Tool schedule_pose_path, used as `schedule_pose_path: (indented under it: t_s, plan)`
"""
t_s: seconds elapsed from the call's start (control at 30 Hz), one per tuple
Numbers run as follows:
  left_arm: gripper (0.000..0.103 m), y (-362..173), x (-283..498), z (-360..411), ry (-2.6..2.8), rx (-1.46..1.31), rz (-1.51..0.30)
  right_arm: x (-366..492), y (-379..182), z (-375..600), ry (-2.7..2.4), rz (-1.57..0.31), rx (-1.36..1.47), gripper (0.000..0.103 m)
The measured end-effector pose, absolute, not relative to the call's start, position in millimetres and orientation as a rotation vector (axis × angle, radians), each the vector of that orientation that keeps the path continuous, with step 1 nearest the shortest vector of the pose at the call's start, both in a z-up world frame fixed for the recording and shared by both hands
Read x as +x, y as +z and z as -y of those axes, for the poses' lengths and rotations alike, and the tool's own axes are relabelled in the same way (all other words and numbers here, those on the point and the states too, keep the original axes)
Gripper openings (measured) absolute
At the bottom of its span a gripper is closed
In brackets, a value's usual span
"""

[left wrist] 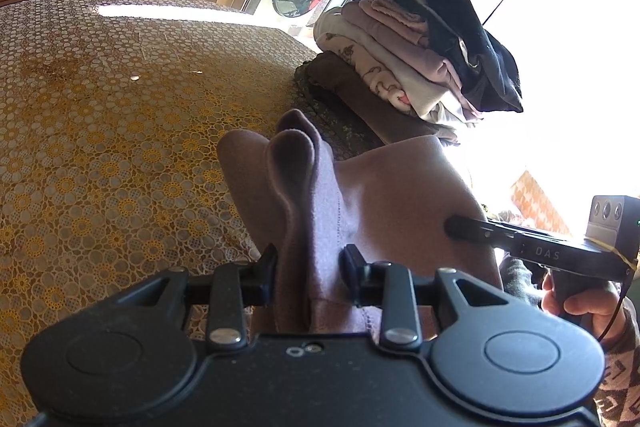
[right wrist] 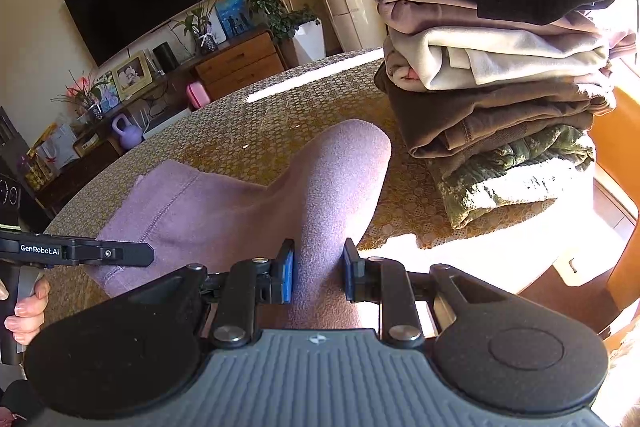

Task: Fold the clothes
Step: 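Lift the bundle with both tools and carry it toward the clothes stack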

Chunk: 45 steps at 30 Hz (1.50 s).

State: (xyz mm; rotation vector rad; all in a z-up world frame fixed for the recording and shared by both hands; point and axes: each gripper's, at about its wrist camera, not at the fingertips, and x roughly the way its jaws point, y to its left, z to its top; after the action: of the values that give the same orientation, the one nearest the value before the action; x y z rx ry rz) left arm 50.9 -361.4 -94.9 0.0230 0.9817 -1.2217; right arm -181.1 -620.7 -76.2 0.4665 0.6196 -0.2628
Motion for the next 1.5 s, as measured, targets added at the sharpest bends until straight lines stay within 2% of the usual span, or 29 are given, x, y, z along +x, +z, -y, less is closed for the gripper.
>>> schedule_pose_path:
  t_s: [0.5,0.87,1.17,1.5]
  plan:
    - [0.103,-94,94,409,-1.179,0.091,-0.930,-159,-103,621,-0.383,-0.507,0.627,0.022]
    - [0.103,-123,137,467,-1.165,0.117,-0.933,-144,-139,617,-0.544,-0.379,0.782,0.021]
    - [0.103,-141,157,464,-1.172,0.082,-0.964,-148,-164,630,-0.563,-0.427,0.841,0.021]
    - [0.103,-125,161,484,-1.203,0.082,-0.907,-156,-168,628,-0.566,-0.329,1.006,0.021]
